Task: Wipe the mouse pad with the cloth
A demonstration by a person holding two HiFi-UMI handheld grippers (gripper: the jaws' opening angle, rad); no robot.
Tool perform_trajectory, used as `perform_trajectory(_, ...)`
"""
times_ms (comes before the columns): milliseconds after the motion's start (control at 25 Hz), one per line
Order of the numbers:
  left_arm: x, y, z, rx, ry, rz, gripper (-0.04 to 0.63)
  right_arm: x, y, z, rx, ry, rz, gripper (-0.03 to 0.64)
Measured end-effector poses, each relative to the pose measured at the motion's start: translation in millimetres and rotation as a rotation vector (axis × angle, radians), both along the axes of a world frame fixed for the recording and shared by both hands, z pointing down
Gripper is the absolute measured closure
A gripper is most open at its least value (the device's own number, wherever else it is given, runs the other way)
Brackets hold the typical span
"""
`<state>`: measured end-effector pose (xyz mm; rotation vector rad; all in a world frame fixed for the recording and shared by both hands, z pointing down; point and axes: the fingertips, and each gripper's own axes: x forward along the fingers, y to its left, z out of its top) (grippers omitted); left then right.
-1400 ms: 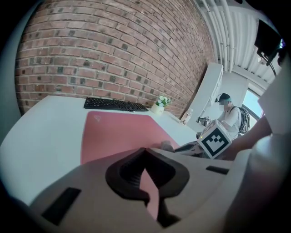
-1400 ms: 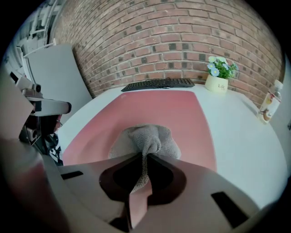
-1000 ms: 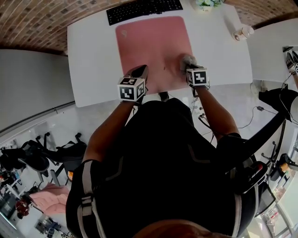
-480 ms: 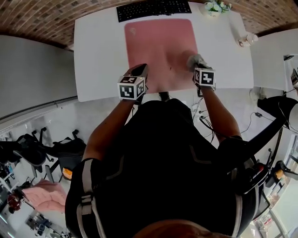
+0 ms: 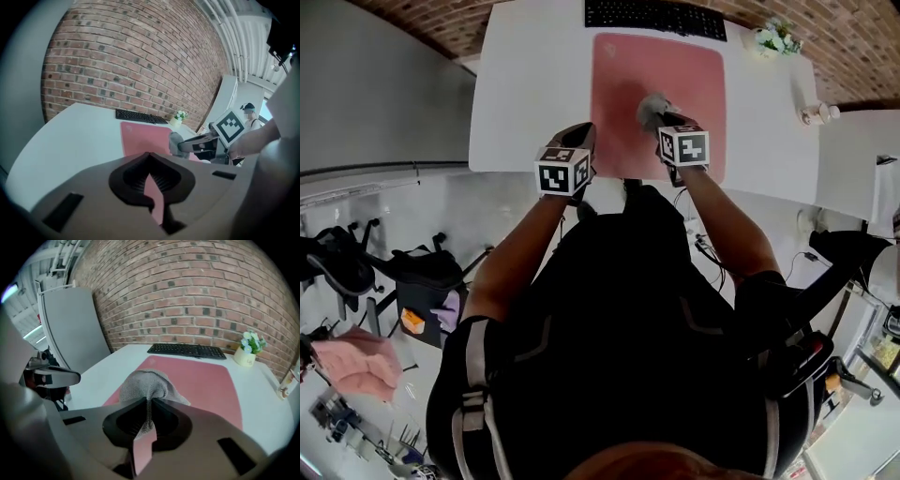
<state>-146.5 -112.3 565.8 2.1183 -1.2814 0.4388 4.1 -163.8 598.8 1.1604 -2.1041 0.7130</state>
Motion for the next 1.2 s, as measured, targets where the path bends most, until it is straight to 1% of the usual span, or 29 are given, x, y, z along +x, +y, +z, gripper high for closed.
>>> perform_trajectory(120, -19.4, 1.0, 1.5, -0.015, -0.015, -0.046, 0.595, -48.3, -5.8, 3.3, -0.013, -0.01, -0.097, 0.583)
perform_trajectory(240, -32.4, -1.0, 2.6, -0.034, -0.038, -0.101, 0.595, -84.7, -11.6, 10.4, -0.026, -0.03, -0.19, 0.583)
perform_trajectory(400, -36.3, -1.3, 4.9, -0.049, -0.048, -0.135, 0.595, -115.1, -17.4, 23.7, -0.05, -0.048, -0.244, 0.583)
perform_trajectory(560, -44.6, -10.7, 7.5, -0.066, -0.05, -0.176, 0.595, -138.8, -24.3, 41.1, -0.075, -0.039, -0.296, 0.583)
perform_trajectory(680, -45.3, -16.9, 11.7, -0.081, -0.066, -0.18, 0.595, -139.8, -34.9, 55.4, -0.097, -0.028, -0.292, 0.583)
perform_trajectory(880, -40.0, -19.9, 18.9, -0.102, -0.073, -0.163, 0.595, -123.5, -36.7, 67.2, -0.133, -0.034, -0.241, 0.583)
perform_trajectory(1040, -25.0, -29.3, 16.1, -0.086, -0.073, -0.126, 0.595, -98.2, -39.1, 68.8, -0.142, -0.039, -0.196, 0.583)
perform_trajectory(1200, -5.6, -38.3, 15.2, -0.076, -0.057, -0.078, 0.595, -71.6, -41.8, 70.9, -0.143, -0.039, -0.149, 0.583)
